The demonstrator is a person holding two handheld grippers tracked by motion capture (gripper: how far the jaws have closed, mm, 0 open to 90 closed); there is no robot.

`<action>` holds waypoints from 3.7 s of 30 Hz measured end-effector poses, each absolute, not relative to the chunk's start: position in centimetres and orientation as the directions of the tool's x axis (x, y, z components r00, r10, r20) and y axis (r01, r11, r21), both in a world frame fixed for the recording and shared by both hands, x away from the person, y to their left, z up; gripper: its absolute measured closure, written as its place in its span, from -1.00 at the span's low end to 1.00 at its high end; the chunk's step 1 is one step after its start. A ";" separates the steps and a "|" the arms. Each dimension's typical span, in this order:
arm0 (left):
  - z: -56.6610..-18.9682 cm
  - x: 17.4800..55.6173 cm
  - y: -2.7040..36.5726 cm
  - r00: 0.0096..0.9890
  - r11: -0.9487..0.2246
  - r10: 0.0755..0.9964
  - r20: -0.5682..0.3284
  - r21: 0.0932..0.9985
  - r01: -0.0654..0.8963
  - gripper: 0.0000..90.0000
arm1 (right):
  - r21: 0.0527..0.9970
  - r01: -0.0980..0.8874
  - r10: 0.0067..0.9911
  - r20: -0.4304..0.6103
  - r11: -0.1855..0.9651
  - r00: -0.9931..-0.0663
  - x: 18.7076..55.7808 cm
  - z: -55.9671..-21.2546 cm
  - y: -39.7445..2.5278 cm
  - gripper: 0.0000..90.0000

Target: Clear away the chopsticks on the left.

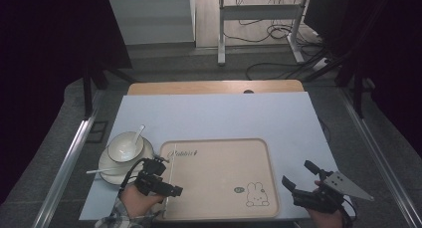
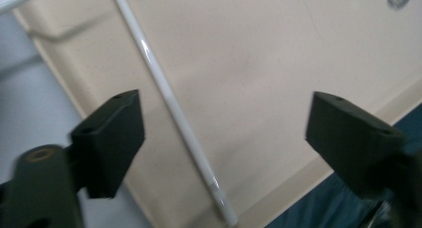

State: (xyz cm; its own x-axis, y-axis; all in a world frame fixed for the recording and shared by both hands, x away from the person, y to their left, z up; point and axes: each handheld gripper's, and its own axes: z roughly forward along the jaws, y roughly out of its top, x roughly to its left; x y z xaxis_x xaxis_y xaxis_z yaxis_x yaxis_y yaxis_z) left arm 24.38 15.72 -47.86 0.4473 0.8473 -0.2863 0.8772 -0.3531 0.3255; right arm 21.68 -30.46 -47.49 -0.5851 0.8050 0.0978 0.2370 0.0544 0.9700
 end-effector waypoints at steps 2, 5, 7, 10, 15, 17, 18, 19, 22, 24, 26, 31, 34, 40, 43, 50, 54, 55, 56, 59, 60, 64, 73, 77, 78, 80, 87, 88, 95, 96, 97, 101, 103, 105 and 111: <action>-47.8 24.3 15.5 0.468 -0.378 0.840 -0.275 0.323 0.868 -0.83 | 0.970 0.237 0.805 0.098 0.055 -0.586 21.7 -47.5 -30.5 -0.91; -47.6 24.1 15.3 0.504 -0.418 0.827 -0.249 0.328 0.847 -0.89 | 0.970 0.237 0.805 0.097 0.055 -0.586 21.7 -47.5 -30.5 -0.91; -47.5 23.9 15.3 0.532 -0.447 0.813 -0.238 0.330 0.831 -0.92 | 0.970 0.236 0.804 0.095 0.058 -0.587 21.7 -47.5 -30.5 -0.91; -47.3 23.5 15.5 0.567 -0.481 0.792 -0.224 0.341 0.807 -0.96 | 0.970 0.236 0.804 0.094 0.060 -0.587 21.7 -47.5 -30.5 -0.91; -47.1 22.7 16.2 0.638 -0.553 0.750 -0.175 0.362 0.750 -0.99 | 0.970 0.236 0.804 0.088 0.066 -0.588 21.7 -47.6 -30.4 -0.91; -47.1 22.5 16.3 0.649 -0.565 0.742 -0.167 0.367 0.739 -0.99 | 0.969 0.236 0.804 0.087 0.068 -0.588 21.7 -47.6 -30.3 -0.91; -47.2 22.3 16.4 0.662 -0.579 0.733 -0.158 0.366 0.728 -0.99 | 0.969 0.236 0.804 0.086 0.069 -0.588 21.7 -47.6 -30.3 -0.91; -47.2 22.1 16.5 0.676 -0.595 0.723 -0.143 0.368 0.715 -0.99 | 0.969 0.236 0.804 0.084 0.071 -0.589 21.7 -47.6 -30.3 -0.91; -47.3 21.6 16.9 0.702 -0.621 0.702 -0.121 0.379 0.686 -0.98 | 0.969 0.232 0.803 0.076 0.079 -0.591 21.7 -47.6 -30.2 -0.91; -47.3 21.3 17.3 0.718 -0.638 0.688 -0.104 0.386 0.667 -0.96 | 0.969 0.232 0.804 0.072 0.083 -0.590 21.8 -47.6 -30.2 -0.91; -47.3 21.1 17.7 0.741 -0.660 0.666 -0.092 0.390 0.642 -0.96 | 0.969 0.233 0.804 0.070 0.087 -0.590 21.7 -47.6 -30.2 -0.91; -47.4 20.5 19.4 0.781 -0.705 0.620 -0.071 0.386 0.595 -0.94 | 0.968 0.232 0.807 0.063 0.094 -0.588 21.7 -47.7 -30.1 -0.91; -47.6 20.4 20.5 0.792 -0.718 0.608 -0.058 0.386 0.579 -0.94 | 0.968 0.232 0.809 0.059 0.097 -0.585 21.8 -47.7 -30.1 -0.91; -47.8 20.1 22.7 0.805 -0.728 0.593 -0.039 0.402 0.555 -0.93 | 0.967 0.233 0.817 0.054 0.100 -0.574 21.9 -47.8 -30.2 -0.91; -47.9 20.2 23.6 0.789 -0.713 0.613 -0.034 0.407 0.571 -0.93 | 0.966 0.238 0.822 0.053 0.102 -0.567 21.9 -47.8 -30.2 -0.91; -47.7 20.7 26.0 0.711 -0.641 0.702 -0.035 0.405 0.652 -0.94 | 0.962 0.245 0.820 0.047 0.116 -0.570 21.9 -48.0 -29.9 -0.91; -47.5 21.2 27.2 0.659 -0.584 0.750 -0.057 0.410 0.700 -0.94 | 0.963 0.243 0.820 0.045 0.115 -0.570 21.8 -48.0 -29.9 -0.91; -47.4 21.4 27.6 0.651 -0.572 0.756 -0.068 0.415 0.708 -0.94 | 0.963 0.241 0.820 0.041 0.119 -0.571 21.8 -48.0 -29.9 -0.91; -47.3 21.5 28.0 0.635 -0.556 0.770 -0.068 0.417 0.719 -0.93 | 0.963 0.242 0.819 0.044 0.118 -0.572 21.8 -48.0 -29.9 -0.91; -47.0 21.9 29.0 0.597 -0.517 0.799 -0.078 0.419 0.747 -0.93 | 0.963 0.242 0.819 0.044 0.118 -0.572 21.8 -48.0 -30.0 -0.91; -47.0 22.1 29.3 0.587 -0.508 0.806 -0.080 0.417 0.754 -0.93 | 0.963 0.242 0.819 0.044 0.118 -0.572 21.8 -48.0 -30.0 -0.91; -46.7 22.5 30.3 0.553 -0.476 0.829 -0.085 0.412 0.777 -0.93 | 0.962 0.245 0.819 0.045 0.118 -0.572 21.9 -48.0 -30.0 -0.91; -47.0 23.1 31.5 0.581 -0.502 0.812 -0.048 0.450 0.738 -0.87 | 0.962 0.247 0.820 0.047 0.117 -0.570 21.9 -48.0 -30.0 -0.91; -47.4 23.5 31.9 0.594 -0.519 0.804 -0.031 0.449 0.727 -0.86 | 0.962 0.246 0.821 0.047 0.116 -0.569 21.9 -48.0 -30.1 -0.91; -47.5 23.6 32.0 0.595 -0.523 0.803 -0.027 0.447 0.726 -0.85 | 0.962 0.246 0.822 0.047 0.115 -0.568 21.9 -48.0 -30.1 -0.91; -47.8 23.9 32.1 0.595 -0.521 0.803 -0.032 0.449 0.726 -0.84 | 0.962 0.247 0.822 0.047 0.117 -0.568 21.9 -48.0 -30.1 -0.91; -48.8 25.2 32.2 0.602 -0.534 0.798 -0.023 0.436 0.724 -0.76 | 0.961 0.255 0.823 0.056 0.110 -0.565 21.9 -48.1 -30.2 -0.91; -48.9 25.4 32.2 0.605 -0.539 0.796 -0.025 0.425 0.727 -0.76 | 0.961 0.255 0.824 0.054 0.111 -0.563 22.0 -48.1 -30.2 -0.91; -49.9 26.4 32.4 0.598 -0.538 0.800 -0.035 0.398 0.743 -0.72 | 0.959 0.259 0.823 0.056 0.113 -0.566 22.0 -48.2 -30.2 -0.91; -49.9 26.4 32.4 0.598 -0.538 0.800 -0.035 0.398 0.743 -0.70 | 0.959 0.259 0.823 0.056 0.113 -0.566 22.0 -48.2 -30.2 -0.91; -50.0 26.5 32.4 0.597 -0.538 0.801 -0.034 0.397 0.744 -0.70 | 0.959 0.258 0.823 0.054 0.115 -0.566 22.0 -48.2 -30.2 -0.91; -50.0 26.7 32.4 0.594 -0.535 0.803 -0.044 0.387 0.751 -0.63 | 0.959 0.258 0.823 0.053 0.116 -0.565 22.0 -48.2 -30.2 -0.91; -49.9 26.7 32.3 0.597 -0.543 0.801 -0.042 0.370 0.754 -0.57 | 0.959 0.259 0.823 0.053 0.117 -0.565 22.0 -48.2 -30.2 -0.91; -49.9 26.8 32.2 0.598 -0.548 0.801 -0.035 0.360 0.755 -0.51 | 0.958 0.260 0.823 0.052 0.119 -0.566 22.0 -48.2 -30.1 -0.91; -50.1 26.8 32.0 0.599 -0.563 0.801 -0.008 0.330 0.758 -0.18 | 0.960 0.257 0.823 0.054 0.114 -0.566 22.0 -48.2 -30.2 -0.90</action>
